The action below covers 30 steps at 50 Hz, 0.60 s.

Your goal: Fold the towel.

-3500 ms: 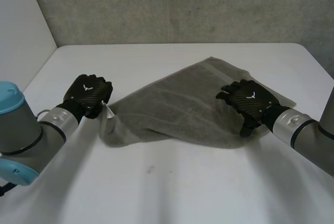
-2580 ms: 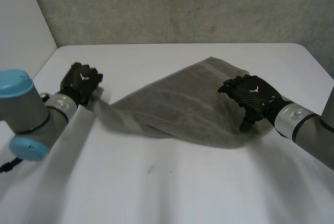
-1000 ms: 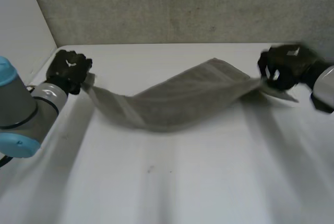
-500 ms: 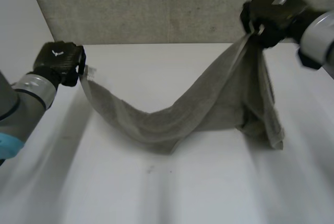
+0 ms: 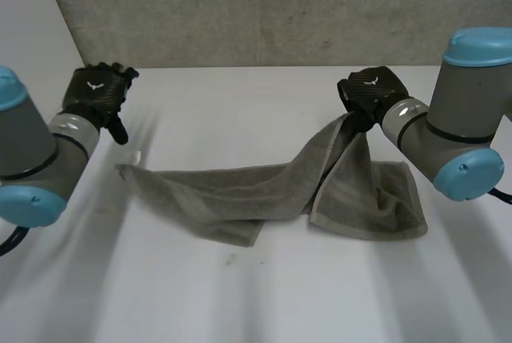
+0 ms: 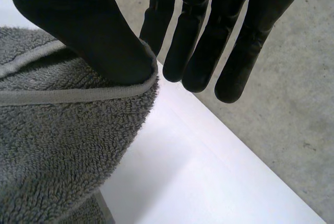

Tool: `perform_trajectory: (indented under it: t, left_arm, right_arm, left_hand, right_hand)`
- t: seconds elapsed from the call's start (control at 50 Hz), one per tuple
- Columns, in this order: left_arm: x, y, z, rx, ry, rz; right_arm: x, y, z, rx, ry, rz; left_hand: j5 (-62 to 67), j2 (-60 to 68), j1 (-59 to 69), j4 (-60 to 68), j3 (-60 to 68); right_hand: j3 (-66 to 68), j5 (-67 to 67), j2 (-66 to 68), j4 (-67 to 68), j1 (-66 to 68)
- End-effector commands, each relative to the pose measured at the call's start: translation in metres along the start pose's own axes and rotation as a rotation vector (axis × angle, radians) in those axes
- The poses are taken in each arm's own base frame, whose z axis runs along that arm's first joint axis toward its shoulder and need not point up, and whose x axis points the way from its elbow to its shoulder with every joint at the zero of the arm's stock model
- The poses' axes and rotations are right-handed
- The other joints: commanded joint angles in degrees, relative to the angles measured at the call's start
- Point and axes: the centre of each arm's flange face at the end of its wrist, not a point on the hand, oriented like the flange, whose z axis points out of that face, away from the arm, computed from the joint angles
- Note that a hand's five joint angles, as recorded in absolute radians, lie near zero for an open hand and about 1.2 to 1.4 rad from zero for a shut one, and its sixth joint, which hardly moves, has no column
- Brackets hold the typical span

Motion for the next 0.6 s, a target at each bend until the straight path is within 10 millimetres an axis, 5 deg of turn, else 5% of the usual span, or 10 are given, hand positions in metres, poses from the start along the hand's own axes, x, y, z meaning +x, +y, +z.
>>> perform_trajectory:
  t: [0.02,0.1,0.2,0.36,0.48,0.6]
  left_arm:
    - [0.001,-0.035,-0.054,0.059,0.005,-0.011]
    - [0.024,-0.039,-0.08,0.067,0.072,-0.012]
    - [0.091,-0.033,-0.133,0.038,0.272,-0.026]
    - [0.147,-0.019,-0.178,-0.033,0.387,-0.065]
    - [0.163,-0.003,-0.182,-0.086,0.403,-0.049]
    - [0.18,0.019,-0.165,-0.137,0.413,-0.029]
  right_arm:
    - [-0.004,0.018,0.004,-0.054,0.003,0.002]
    - [-0.007,0.023,0.003,-0.069,-0.005,0.005]
    - [-0.007,0.025,0.003,-0.068,-0.003,0.005]
    - [-0.008,0.026,0.001,-0.075,-0.006,0.004]
    - [-0.01,0.027,-0.002,-0.08,-0.017,0.006]
    - [-0.012,0.031,-0.005,-0.091,-0.024,0.009]
  left_hand:
    - [-2.5,-1.5,-1.9,-1.5,-1.7]
    - [0.0,1.0,0.6,1.0,0.9]
    - [5.4,6.4,6.0,6.4,6.2]
    - [9.1,10.1,9.7,10.1,10.0]
    - [8.9,9.9,9.6,9.9,9.8]
    - [8.8,9.7,9.4,9.7,9.6]
  right_hand:
    - [12.0,13.2,12.9,11.9,24.4]
    - [12.0,13.2,12.9,11.9,24.4]
    - [12.0,13.2,12.9,11.9,24.4]
    - [12.0,13.2,12.9,11.9,24.4]
    - [12.0,13.2,12.9,11.9,24.4]
    - [12.0,13.2,12.9,11.9,24.4]
